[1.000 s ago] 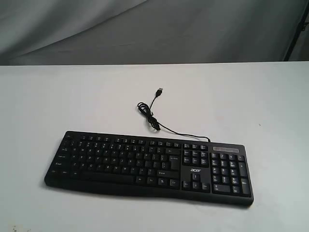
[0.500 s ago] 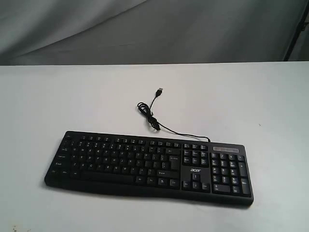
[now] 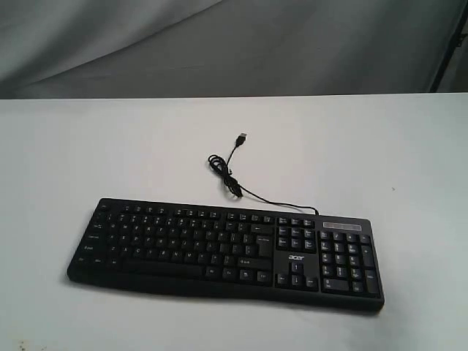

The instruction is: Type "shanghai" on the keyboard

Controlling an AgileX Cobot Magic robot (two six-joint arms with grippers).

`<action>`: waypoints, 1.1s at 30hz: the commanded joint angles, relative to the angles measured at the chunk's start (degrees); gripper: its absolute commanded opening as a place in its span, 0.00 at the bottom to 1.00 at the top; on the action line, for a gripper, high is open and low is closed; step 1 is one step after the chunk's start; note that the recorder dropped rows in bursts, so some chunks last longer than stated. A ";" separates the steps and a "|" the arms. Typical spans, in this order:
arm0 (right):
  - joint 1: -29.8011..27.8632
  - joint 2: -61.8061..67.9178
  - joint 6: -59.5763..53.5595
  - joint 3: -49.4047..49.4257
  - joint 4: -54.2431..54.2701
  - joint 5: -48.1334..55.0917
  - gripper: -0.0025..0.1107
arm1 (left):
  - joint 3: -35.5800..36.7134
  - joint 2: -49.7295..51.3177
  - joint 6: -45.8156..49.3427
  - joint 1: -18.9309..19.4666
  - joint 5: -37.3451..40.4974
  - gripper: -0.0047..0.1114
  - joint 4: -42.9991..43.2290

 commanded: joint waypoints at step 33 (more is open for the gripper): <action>51.95 39.87 -81.32 -23.82 101.71 -8.83 0.02 | 0.10 -0.14 -0.15 -0.37 -0.34 0.04 0.00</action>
